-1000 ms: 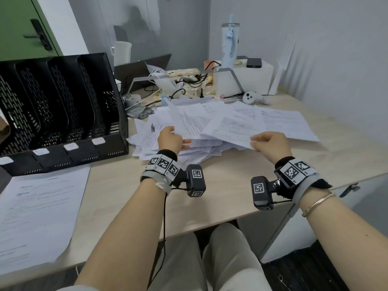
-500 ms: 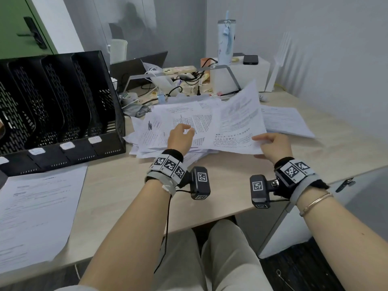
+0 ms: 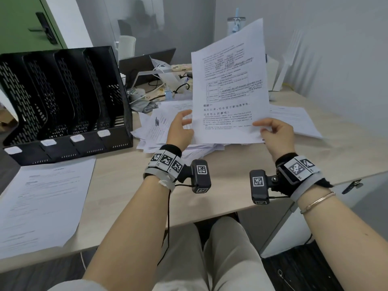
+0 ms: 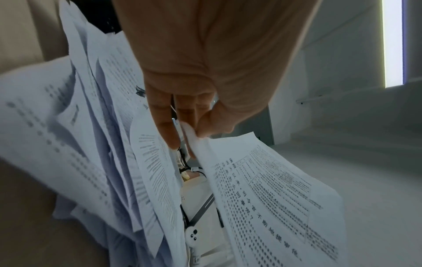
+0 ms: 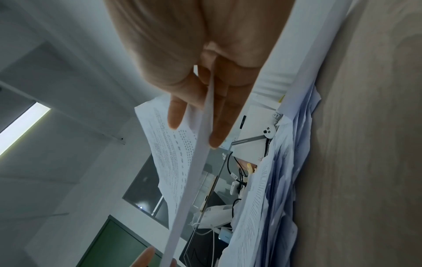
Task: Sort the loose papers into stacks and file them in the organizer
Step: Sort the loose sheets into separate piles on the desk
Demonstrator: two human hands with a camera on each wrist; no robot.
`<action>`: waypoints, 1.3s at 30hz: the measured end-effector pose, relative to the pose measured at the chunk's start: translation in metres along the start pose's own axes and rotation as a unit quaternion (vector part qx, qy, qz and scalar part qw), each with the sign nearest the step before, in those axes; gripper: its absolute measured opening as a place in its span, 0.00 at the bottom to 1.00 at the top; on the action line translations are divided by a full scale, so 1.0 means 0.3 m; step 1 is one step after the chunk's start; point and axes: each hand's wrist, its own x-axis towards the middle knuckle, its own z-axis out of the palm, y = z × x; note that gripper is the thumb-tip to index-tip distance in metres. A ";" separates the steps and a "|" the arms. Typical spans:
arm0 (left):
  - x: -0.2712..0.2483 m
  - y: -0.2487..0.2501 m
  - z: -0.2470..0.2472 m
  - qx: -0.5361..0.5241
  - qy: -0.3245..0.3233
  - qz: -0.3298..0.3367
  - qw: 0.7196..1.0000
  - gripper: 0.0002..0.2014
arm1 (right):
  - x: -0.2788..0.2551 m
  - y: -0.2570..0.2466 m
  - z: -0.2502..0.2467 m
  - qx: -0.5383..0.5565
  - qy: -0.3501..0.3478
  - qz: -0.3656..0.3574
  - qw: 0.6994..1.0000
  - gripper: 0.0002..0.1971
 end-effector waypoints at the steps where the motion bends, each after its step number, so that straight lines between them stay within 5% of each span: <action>1: -0.004 0.001 -0.012 -0.004 -0.001 0.003 1.000 0.29 | -0.003 0.000 0.009 0.003 -0.005 0.002 1.000 0.24; 8: -0.067 -0.025 -0.078 0.060 0.010 0.030 0.998 0.22 | -0.032 -0.012 0.094 0.012 -0.041 -0.002 0.999 0.22; 15: -0.192 -0.032 -0.174 0.087 0.171 0.031 0.981 0.26 | -0.061 -0.028 0.219 -0.035 -0.149 0.000 0.988 0.27; 21: -0.261 -0.056 -0.300 0.078 0.226 0.022 0.971 0.25 | -0.094 -0.093 0.340 0.004 -0.190 0.001 0.982 0.28; 39: -0.418 -0.210 -0.653 0.130 0.329 -0.135 0.926 0.15 | -0.270 -0.214 0.657 -0.068 -0.398 0.017 0.915 0.28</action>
